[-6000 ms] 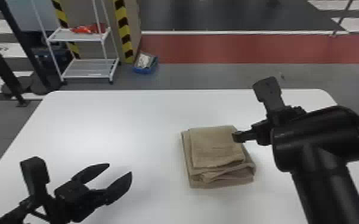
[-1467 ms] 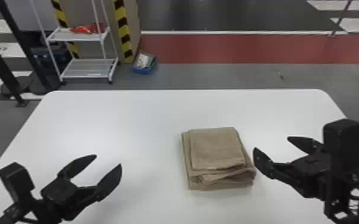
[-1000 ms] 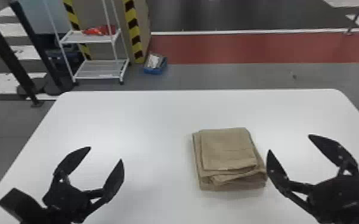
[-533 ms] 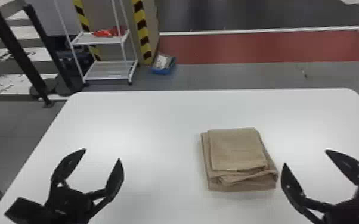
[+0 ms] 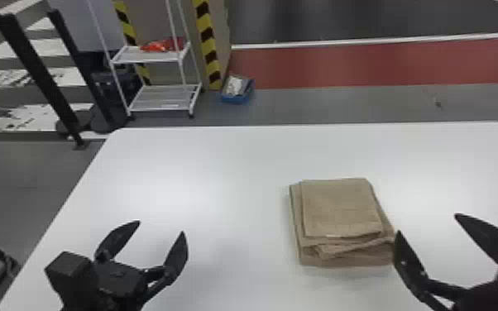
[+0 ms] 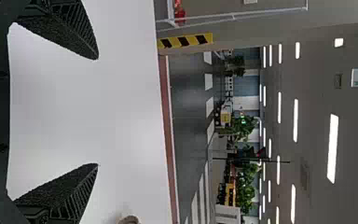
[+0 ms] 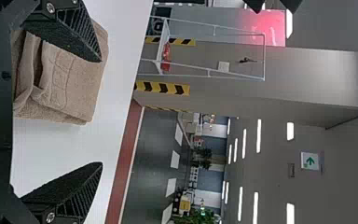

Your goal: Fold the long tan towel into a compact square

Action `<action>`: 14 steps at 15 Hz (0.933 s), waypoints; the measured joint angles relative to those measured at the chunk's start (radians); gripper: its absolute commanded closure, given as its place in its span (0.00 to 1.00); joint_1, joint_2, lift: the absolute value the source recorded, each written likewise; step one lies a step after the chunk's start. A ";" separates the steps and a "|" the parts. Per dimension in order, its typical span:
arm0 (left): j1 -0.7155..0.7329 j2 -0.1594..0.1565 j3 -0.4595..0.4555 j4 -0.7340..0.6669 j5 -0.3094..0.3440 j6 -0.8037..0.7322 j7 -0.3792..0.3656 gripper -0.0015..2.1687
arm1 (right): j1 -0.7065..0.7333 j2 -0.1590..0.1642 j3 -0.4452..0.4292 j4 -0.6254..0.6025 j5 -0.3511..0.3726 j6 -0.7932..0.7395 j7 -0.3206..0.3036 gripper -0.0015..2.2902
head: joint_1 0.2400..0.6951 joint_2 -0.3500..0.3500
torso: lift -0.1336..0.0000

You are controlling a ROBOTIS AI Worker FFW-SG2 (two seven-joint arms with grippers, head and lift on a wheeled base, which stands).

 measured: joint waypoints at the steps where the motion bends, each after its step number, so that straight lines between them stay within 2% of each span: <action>1: 0.000 0.000 0.001 0.000 0.001 -0.003 0.002 0.03 | 0.000 0.000 0.000 -0.002 0.000 0.014 0.000 0.04 | 1.00 0.72 | 0.07; 14: 0.000 0.000 -0.005 0.009 0.009 -0.036 0.012 0.03 | -0.003 0.000 0.000 -0.009 0.004 0.061 0.002 0.04 | 1.00 0.71 | 0.07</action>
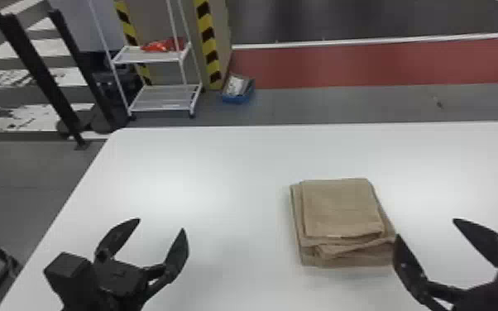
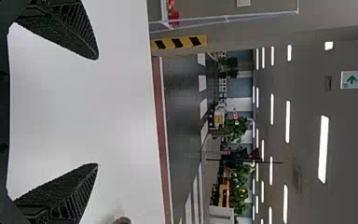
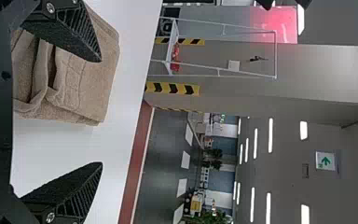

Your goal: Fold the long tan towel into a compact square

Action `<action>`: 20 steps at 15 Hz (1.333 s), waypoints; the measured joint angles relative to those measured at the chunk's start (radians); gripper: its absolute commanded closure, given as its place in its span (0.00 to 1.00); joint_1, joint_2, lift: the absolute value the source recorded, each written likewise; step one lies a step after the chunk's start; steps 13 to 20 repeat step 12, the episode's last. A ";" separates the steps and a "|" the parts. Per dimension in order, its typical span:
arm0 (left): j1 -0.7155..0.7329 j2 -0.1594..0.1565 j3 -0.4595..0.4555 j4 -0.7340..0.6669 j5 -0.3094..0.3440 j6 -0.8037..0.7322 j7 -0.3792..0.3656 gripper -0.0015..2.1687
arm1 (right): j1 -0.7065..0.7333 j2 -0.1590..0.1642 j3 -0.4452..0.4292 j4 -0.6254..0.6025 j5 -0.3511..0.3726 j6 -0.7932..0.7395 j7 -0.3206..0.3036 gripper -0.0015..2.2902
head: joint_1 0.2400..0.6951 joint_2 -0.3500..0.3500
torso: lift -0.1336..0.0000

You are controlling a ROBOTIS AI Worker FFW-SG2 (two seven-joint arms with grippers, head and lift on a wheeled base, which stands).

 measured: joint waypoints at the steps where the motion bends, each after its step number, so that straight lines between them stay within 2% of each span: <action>1: -0.001 0.000 0.000 0.000 0.000 0.000 0.000 0.03 | -0.001 0.000 0.000 0.000 0.000 0.003 0.000 0.04 | 1.00 0.71 | 0.07; 20: -0.006 0.000 -0.002 0.008 -0.004 0.000 -0.002 0.03 | -0.006 0.000 -0.003 0.006 0.000 0.006 0.001 0.04 | 1.00 0.71 | 0.07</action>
